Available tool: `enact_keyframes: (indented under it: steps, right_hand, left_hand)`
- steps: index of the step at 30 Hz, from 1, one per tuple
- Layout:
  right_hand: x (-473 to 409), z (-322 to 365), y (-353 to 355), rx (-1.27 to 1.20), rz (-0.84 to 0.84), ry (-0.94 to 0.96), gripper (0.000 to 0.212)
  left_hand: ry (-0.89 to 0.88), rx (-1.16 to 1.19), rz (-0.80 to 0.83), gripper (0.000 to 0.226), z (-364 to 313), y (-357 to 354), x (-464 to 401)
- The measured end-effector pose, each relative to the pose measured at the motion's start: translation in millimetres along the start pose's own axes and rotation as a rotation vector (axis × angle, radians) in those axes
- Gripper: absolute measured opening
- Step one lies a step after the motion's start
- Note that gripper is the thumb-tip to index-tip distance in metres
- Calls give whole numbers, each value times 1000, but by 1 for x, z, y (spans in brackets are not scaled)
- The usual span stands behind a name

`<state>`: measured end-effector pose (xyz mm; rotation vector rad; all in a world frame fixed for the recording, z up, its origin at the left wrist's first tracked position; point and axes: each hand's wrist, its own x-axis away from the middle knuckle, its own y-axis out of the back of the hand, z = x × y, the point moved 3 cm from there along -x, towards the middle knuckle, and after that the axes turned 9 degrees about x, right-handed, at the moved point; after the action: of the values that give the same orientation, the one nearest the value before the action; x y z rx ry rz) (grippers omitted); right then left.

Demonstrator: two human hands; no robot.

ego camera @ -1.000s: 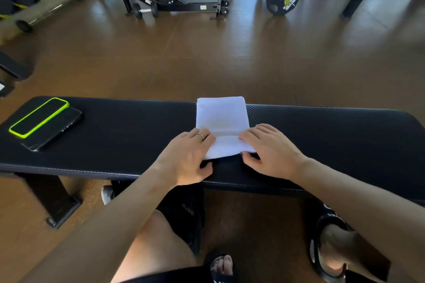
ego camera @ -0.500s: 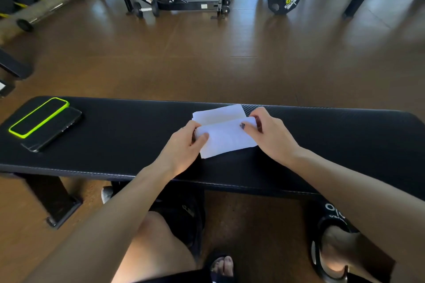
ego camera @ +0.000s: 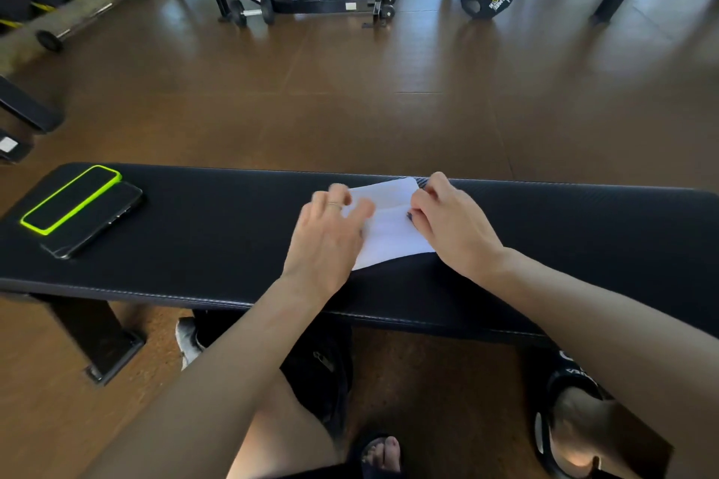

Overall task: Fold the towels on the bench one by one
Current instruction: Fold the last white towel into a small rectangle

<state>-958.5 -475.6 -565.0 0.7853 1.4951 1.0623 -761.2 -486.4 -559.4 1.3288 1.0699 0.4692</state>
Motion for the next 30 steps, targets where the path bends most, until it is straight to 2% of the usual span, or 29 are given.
enact_keyframes:
  steps: [2, 3, 5, 8, 10, 14, 16, 18, 20, 22, 26, 28, 30]
  right_hand:
    - [1, -1, 3, 88, -40, 115, 26]
    - [3, -2, 6, 99, -29, 180, 30]
    - [6, -4, 12, 86, 42, 292, 30]
    - [10, -10, 15, 114, 172, 387, 40]
    - [10, -14, 12, 119, 207, 386, 50]
    - [1, -13, 9, 33, 183, 300, 42]
    - [-3, -13, 12, -49, 178, 227, 36]
    - [-5, -14, 19, -195, 204, 102, 30]
    - [-6, -13, 23, -372, 302, -46, 19]
    - [-5, -9, 20, -545, 415, -162, 8]
    - [-5, 2, 12, -721, 535, -278, 9]
    - [-9, 5, 11, -713, 572, -272, 9]
    - [-12, 6, 12, -711, 624, -275, 21]
  left_hand:
    - [-194, 1, 67, 41, -6, -5, 1]
    - [-231, 24, 94, 36, -8, -5, 1]
    - [-217, 72, 105, 23, -8, -2, 2]
    - [-163, 26, 214, 53, -8, -3, 5]
    - [-112, -31, 277, 61, -10, -4, 1]
    - [-24, -61, 269, 59, -17, -2, -11]
    - [-23, -2, 237, 51, -17, 6, -14]
    - [57, 169, 227, 33, -8, 16, -14]
    - [234, 368, 296, 16, 6, 23, -12]
    - [432, 570, 329, 9, 19, 25, -8]
    - [699, 772, 394, 15, 36, 18, 6]
    - [757, 807, 442, 19, 35, 18, 8]
    - [785, 776, 483, 25, 31, 21, 6]
